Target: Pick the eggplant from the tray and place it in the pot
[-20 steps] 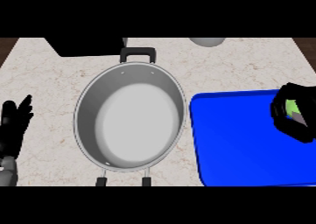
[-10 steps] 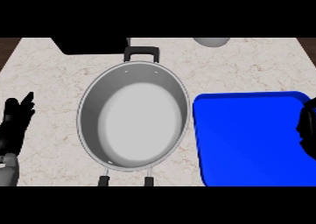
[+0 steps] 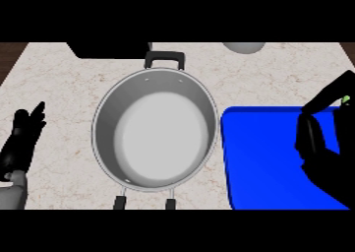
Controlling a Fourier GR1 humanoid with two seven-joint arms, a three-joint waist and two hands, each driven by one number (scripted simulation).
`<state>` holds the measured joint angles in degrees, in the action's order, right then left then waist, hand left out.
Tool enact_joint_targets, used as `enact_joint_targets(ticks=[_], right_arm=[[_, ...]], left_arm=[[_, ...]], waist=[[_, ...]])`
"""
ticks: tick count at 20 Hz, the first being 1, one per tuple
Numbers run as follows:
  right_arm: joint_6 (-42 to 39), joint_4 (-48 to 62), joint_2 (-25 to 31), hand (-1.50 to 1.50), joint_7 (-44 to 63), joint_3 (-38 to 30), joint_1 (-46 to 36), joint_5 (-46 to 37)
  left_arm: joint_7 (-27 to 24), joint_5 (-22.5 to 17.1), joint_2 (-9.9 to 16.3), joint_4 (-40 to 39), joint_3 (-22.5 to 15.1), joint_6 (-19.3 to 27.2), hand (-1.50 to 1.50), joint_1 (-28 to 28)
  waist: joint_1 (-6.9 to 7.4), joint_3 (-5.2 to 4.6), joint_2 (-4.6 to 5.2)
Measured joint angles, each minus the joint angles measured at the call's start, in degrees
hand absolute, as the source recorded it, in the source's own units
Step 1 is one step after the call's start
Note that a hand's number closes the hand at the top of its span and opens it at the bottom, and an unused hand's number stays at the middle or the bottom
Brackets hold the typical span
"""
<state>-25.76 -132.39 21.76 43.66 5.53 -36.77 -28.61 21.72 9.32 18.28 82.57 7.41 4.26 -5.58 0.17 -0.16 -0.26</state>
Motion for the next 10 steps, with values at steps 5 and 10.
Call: enact_joint_targets(ticks=[5,10], right_arm=[[-0.3,8.1,-5.9,1.5,7.7,6.2,-11.1,-0.8],[1.1,17.6,-12.4,1.5,9.1,10.7,-16.7,-3.7]], left_arm=[[1.3,0.4,-0.4,1.0,-0.4,-0.2,0.0,-0.5],[0.4,0.7,-0.6,-0.5,-0.1,-0.2,0.0,-1.2]], waist=[[0.47,0.01,0.04],[0.44,0.04,0.19]])
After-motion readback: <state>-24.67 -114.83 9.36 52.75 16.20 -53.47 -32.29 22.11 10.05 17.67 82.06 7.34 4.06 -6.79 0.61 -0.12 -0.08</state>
